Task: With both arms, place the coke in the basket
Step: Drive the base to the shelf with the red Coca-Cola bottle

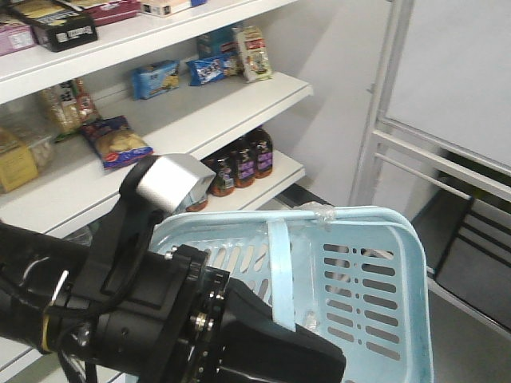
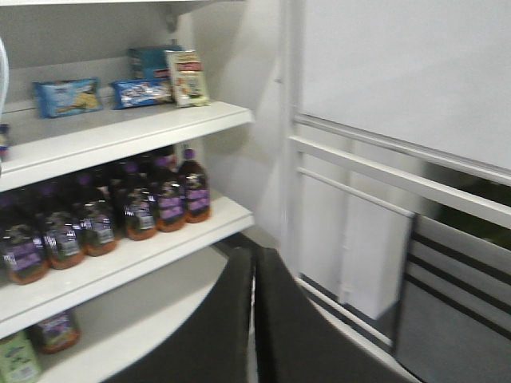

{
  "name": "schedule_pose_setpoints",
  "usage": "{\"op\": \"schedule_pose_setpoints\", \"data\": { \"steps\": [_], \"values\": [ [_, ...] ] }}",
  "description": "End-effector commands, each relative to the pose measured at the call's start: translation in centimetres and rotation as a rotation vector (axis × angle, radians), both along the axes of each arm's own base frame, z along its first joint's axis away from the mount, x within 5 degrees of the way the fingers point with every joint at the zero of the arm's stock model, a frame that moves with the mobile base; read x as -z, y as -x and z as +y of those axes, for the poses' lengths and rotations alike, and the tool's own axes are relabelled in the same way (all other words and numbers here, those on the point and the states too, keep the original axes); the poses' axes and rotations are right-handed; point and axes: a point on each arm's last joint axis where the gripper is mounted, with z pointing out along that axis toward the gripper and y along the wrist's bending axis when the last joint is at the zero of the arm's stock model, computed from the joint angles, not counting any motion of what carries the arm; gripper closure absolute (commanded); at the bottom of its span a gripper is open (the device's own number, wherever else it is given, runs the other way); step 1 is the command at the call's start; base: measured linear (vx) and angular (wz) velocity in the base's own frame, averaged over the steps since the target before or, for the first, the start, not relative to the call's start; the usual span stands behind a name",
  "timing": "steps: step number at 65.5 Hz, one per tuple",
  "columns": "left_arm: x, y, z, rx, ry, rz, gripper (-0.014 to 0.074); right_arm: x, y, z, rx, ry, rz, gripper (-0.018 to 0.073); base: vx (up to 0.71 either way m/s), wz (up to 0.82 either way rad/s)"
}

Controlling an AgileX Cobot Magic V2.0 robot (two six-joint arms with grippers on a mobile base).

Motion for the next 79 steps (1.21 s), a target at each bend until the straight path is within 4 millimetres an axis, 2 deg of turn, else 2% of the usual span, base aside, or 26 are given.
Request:
{"op": "schedule_pose_setpoints", "data": {
  "steps": [1, 79],
  "values": [
    [-2.19, 0.54, 0.27, -0.003, 0.103, 0.0, 0.0603, -0.41, 0.05, 0.01, -0.001, 0.011, -0.082, 0.0564, 0.11, 0.59],
    [-2.19, 0.54, 0.27, -0.003, 0.103, 0.0, 0.0603, -0.41, 0.05, 0.01, -0.001, 0.011, -0.082, 0.0564, 0.06, 0.56]
  ]
}}
